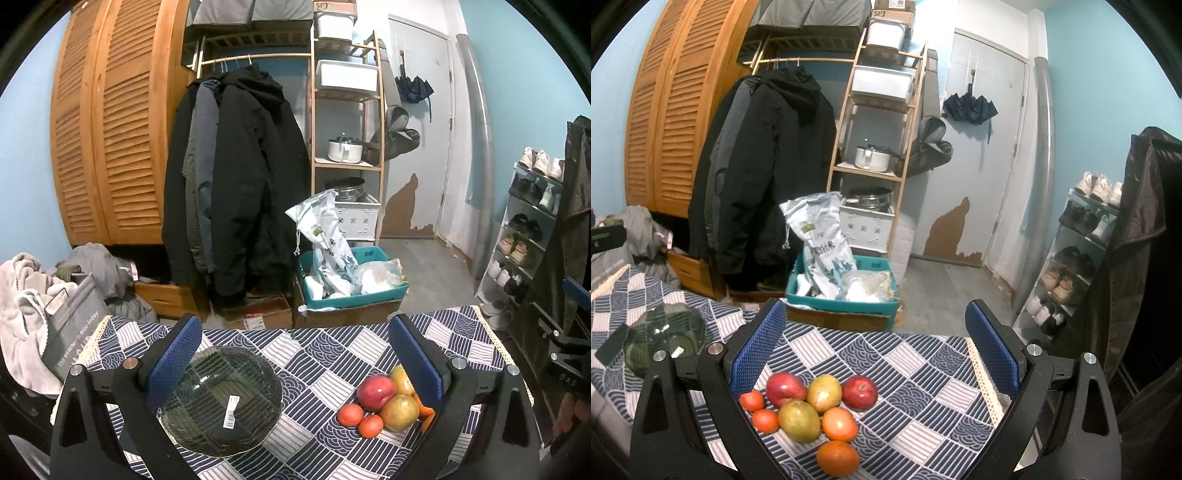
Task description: Organize fruits
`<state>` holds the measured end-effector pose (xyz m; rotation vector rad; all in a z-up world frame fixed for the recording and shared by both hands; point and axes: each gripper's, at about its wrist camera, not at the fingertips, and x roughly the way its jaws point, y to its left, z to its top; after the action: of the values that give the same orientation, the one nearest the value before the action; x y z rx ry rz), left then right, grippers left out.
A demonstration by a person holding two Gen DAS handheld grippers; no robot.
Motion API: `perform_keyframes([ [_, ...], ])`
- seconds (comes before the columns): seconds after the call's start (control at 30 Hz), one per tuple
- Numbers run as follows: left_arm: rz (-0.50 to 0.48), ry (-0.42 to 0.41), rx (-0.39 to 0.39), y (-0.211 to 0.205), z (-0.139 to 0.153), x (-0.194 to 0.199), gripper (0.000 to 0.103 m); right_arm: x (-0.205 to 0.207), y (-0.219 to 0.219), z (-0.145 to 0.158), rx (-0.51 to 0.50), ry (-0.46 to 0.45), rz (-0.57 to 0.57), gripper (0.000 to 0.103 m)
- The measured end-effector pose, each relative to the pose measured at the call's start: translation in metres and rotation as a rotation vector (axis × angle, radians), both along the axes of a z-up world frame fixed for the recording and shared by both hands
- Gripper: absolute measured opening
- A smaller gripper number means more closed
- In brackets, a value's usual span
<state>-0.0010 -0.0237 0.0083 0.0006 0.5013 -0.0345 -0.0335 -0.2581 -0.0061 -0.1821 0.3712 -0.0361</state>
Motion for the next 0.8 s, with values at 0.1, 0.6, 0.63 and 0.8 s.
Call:
perform_keyframes([
  [0.1, -0.001, 0.000, -0.001, 0.0003, -0.0002, -0.0002, 0.102, -0.0001, -0.0003, 0.0001, -0.002, -0.001, 0.000, 0.096],
  [0.6, -0.010, 0.001, -0.002, -0.0022, -0.0038, -0.0013, 0.102, -0.0002, -0.0003, -0.0006, 0.000, -0.001, 0.001, 0.096],
  [0.63, -0.010, 0.001, -0.003, -0.0015, -0.0039, -0.0015, 0.102, -0.0002, -0.0001, -0.0009, 0.001, 0.000, 0.001, 0.096],
  [0.8, -0.016, 0.011, 0.000, -0.0033, -0.0062, 0.0004, 0.102, -0.0007, -0.0002, -0.0006, 0.002, 0.007, 0.000, 0.096],
])
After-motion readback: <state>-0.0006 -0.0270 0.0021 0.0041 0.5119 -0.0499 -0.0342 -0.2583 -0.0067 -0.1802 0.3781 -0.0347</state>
